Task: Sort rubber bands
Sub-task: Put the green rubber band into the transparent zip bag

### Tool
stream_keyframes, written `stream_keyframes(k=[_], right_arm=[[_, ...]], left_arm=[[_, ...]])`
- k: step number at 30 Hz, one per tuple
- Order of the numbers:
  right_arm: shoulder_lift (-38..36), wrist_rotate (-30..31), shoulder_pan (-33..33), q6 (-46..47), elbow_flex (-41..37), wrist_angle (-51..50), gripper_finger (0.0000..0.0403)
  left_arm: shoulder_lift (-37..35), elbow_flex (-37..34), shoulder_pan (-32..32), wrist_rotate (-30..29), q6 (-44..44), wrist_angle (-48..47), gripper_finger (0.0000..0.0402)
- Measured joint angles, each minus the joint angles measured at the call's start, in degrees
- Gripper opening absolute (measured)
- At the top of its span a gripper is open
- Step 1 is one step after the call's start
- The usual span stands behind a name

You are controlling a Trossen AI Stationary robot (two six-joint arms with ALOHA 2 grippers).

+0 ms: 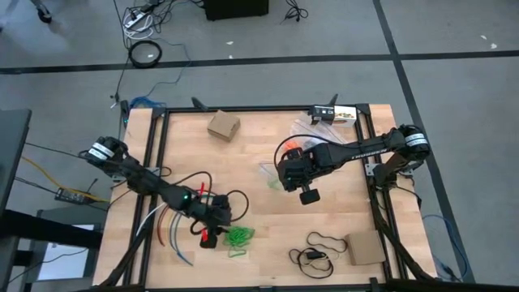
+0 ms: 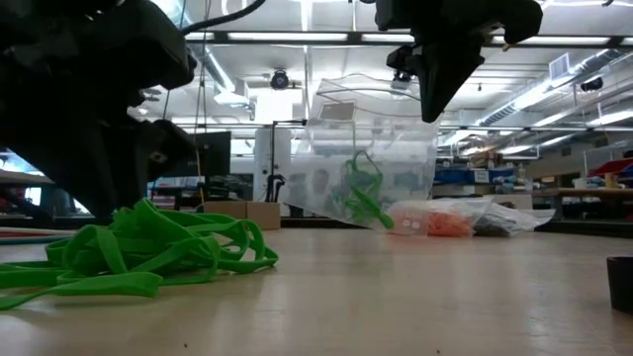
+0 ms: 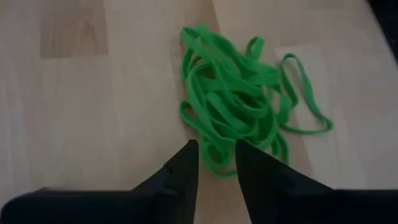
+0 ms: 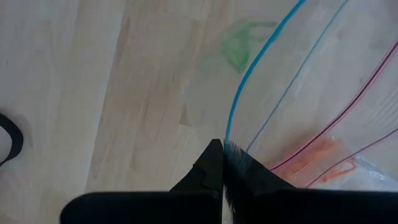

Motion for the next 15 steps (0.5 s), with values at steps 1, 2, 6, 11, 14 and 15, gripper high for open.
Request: stream_keyframes(k=[1,2,6,11,14,15], right_arm=[[0.0,0.0,0.0,0.0,0.0,0.02,0.0],[0.0,0.0,0.0,-0.08,0.0,0.0,0.0],[0.0,0.0,0.0,-0.13,0.0,0.04,0.0],[0.0,0.0,0.0,-0.15,0.0,0.46,0.0],[0.0,0.0,0.0,-0.17,0.0,0.62,0.0],[0.0,0.0,0.0,-0.17,0.0,0.73,0.0]], left_arm=[[0.08,-0.23,0.26,0.0,0.0,0.25,0.0109],[0.1,-0.44,0.5,0.0,0.0,0.36,0.0106],[0.1,-0.91,1.56,1.66,0.0,0.43,0.0097],[0.1,-0.95,2.54,4.64,0.11,0.39,0.0087],[0.1,-0.94,2.6,4.99,0.19,0.42,0.0082],[0.1,-0.94,2.6,5.08,0.24,0.41,0.008]])
